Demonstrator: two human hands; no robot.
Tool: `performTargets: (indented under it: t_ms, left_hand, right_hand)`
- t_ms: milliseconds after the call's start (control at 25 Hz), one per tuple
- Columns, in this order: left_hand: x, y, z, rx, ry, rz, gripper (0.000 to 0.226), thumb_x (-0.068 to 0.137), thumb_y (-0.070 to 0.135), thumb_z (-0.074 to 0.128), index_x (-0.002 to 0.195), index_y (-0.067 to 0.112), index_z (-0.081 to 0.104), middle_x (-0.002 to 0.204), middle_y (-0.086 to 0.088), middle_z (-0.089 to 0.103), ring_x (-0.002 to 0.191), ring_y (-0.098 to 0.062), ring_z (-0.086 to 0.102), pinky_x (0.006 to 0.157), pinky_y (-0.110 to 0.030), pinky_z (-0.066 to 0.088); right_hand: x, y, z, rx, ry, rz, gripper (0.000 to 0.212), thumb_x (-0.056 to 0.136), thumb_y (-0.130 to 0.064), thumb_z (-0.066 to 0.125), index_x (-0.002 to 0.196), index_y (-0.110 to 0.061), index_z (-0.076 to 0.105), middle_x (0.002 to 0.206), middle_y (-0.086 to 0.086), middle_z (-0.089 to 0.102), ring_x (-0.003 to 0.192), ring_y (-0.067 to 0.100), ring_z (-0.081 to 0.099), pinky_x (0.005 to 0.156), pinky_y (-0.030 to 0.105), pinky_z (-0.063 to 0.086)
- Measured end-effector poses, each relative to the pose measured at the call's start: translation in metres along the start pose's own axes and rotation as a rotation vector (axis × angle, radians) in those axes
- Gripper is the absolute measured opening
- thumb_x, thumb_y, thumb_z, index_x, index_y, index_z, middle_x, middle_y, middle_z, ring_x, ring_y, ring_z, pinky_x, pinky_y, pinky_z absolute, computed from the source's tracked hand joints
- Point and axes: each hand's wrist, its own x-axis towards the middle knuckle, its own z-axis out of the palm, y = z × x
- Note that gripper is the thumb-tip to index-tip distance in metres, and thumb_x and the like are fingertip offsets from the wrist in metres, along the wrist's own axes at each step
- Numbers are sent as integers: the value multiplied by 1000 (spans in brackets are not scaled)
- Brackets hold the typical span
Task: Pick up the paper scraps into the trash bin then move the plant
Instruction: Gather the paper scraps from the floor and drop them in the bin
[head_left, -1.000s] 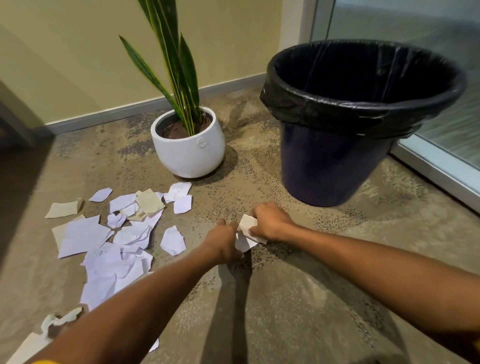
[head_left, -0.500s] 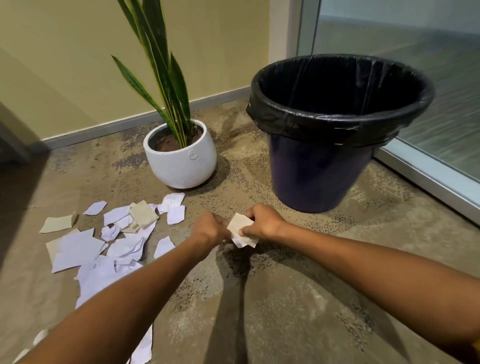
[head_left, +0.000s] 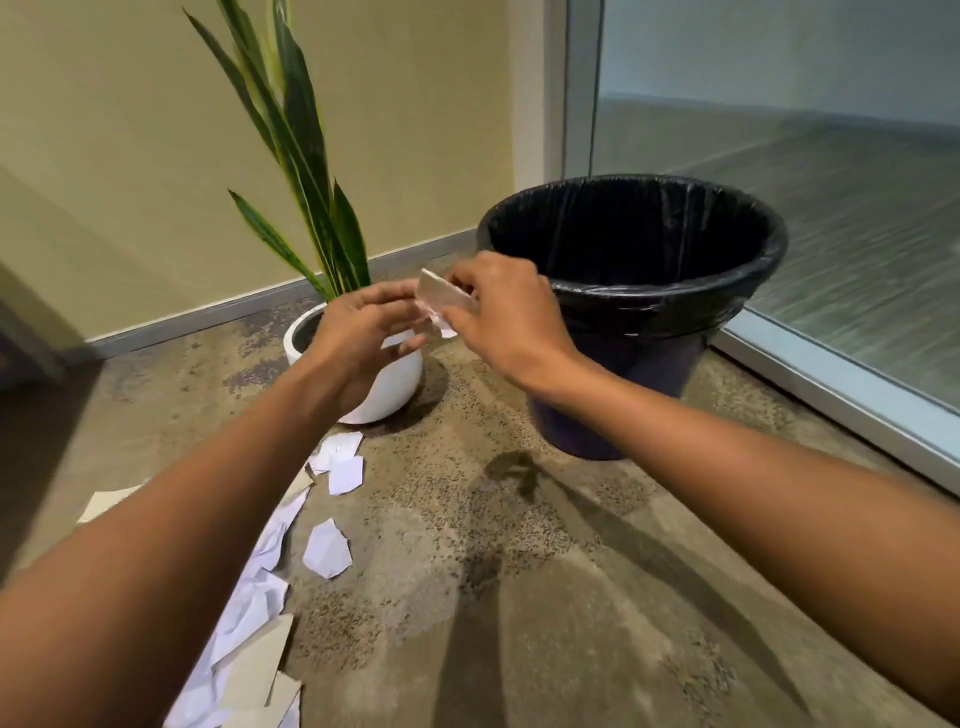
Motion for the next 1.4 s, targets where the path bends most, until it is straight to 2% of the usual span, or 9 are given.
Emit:
performTargets:
  t_ms: [120,240,360,560,800,1040,1200,1280,1400]
  left_hand:
    - [3,15,23,-59,-26,48,18,86,1,59,95,16,66,93,-4,69,90,-16,65,83,-31,53]
    - [-1,16,42,-17,-16,60,21,86,3,60,104,11,65,92,-3,69,86,-12,66,78,-27,54]
    - [-3,12,47,59,-12,60,21,87,2,60,106,7,66,88,-3,68,82,-12,65,74,-25,54]
    - [-8,2,31,203,-7,36,21,87,-1,59,107,4,65,89,-4,65,82,-12,62,70,-24,53]
    - [-9,-10,-5,294,64,-13,20,85,-4,60,103,3,66,84,-5,65,82,-15,61,78,-32,53]
    - [-23,-38,-50,433,29,-68,15,83,-2,63,93,7,69,83,-6,65,76,-15,60,71,-28,54]
    - [-45,-86,-113,850,-107,-127,13,79,3,69,89,11,68,86,-10,68,78,-21,62,65,-25,48]
    - [-58,-110,-150,1210,-212,-223,33,77,13,73,108,13,64,109,-12,68,92,-23,63,73,-23,43]
    - [-80,-142,-199,1464,-277,-428,71,75,25,75,136,15,42,132,-14,54,113,-27,55,83,-26,42]
  right_hand:
    - [17,9,-28,-24,192,-8,17,88,-24,65,102,-15,69,102,2,67,81,10,50,69,24,35]
    - [29,30,-45,-80,262,62,16,87,-24,65,99,-15,69,103,5,67,86,19,59,70,26,36]
    - [31,51,-49,-167,200,142,21,87,-23,64,106,-16,69,110,8,65,101,30,61,75,33,43]
    - [31,61,-45,-119,114,231,22,82,-27,72,103,-24,68,117,3,60,103,24,62,83,32,46]
    - [23,32,-28,-34,137,47,9,85,-21,66,94,-20,70,106,0,60,98,15,58,80,22,37]
    - [-2,-8,31,146,-92,-45,6,81,-15,71,84,-20,72,86,-9,57,77,9,58,72,26,49]
    - [-38,-22,91,216,-408,30,8,78,-10,71,81,-17,74,83,-2,71,67,4,60,68,25,53]
    - [-58,-25,118,211,-555,35,8,78,-13,71,80,-19,74,86,1,75,60,-5,52,60,19,43]
    - [-85,-32,153,188,-756,-14,10,77,-15,71,86,-19,74,89,1,73,58,-4,47,62,19,36]
